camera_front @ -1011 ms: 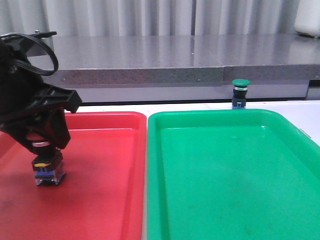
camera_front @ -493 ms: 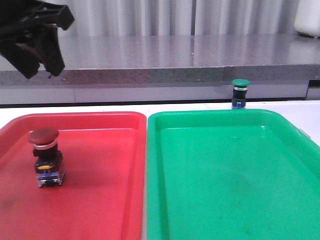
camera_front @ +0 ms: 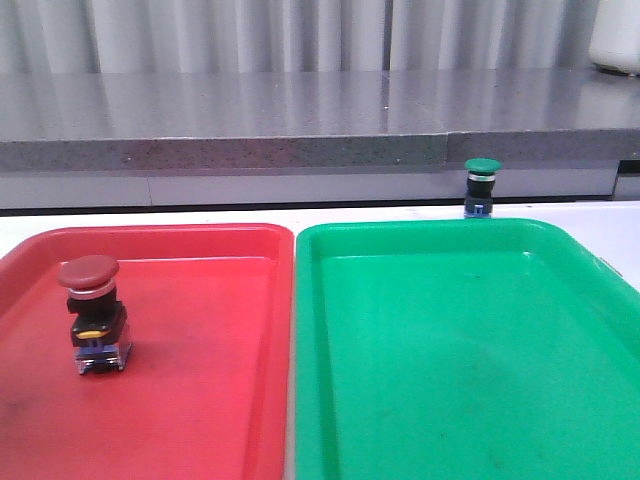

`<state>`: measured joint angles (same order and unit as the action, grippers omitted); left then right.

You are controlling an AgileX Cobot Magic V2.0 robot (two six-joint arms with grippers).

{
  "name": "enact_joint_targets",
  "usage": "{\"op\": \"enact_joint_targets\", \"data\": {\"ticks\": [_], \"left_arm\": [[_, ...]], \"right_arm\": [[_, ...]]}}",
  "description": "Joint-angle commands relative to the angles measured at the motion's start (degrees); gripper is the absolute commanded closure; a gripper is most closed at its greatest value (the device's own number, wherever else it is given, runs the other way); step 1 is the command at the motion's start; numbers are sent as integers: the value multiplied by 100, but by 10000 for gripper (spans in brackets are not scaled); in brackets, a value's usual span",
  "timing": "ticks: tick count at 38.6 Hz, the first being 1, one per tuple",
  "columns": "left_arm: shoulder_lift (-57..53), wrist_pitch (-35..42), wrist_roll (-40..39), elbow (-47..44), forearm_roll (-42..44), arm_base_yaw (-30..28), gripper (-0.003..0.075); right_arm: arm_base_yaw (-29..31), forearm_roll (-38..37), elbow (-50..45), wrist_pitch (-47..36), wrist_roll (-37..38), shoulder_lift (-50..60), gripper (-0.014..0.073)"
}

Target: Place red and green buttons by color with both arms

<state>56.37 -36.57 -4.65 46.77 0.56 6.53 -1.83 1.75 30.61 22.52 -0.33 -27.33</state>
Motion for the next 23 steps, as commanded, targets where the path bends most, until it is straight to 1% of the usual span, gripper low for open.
{"op": "enact_joint_targets", "data": {"ticks": [1,6,9,11,18,23], "left_arm": [[-1112,891,-61,-627,-56,-31,740],[-2776,1275,-61,-1589,-56,-31,740],[-3765,1275,-61,-1986,-56,-31,740],[-4205,1275,-61,-2145,-56,-31,740],[-5302,1275,-61,-2488,-56,-31,740],[-5511,1275,-61,-2546,-56,-31,740]], "right_arm": [[-19,-5,232,-428,-26,-59,-57],[-19,-5,232,-428,-26,-59,-57],[-19,-5,232,-428,-26,-59,-57],[-19,-5,232,-428,-26,-59,-57],[-19,-5,232,-428,-26,-59,-57],[-19,-5,232,-428,-26,-59,-57]]}}
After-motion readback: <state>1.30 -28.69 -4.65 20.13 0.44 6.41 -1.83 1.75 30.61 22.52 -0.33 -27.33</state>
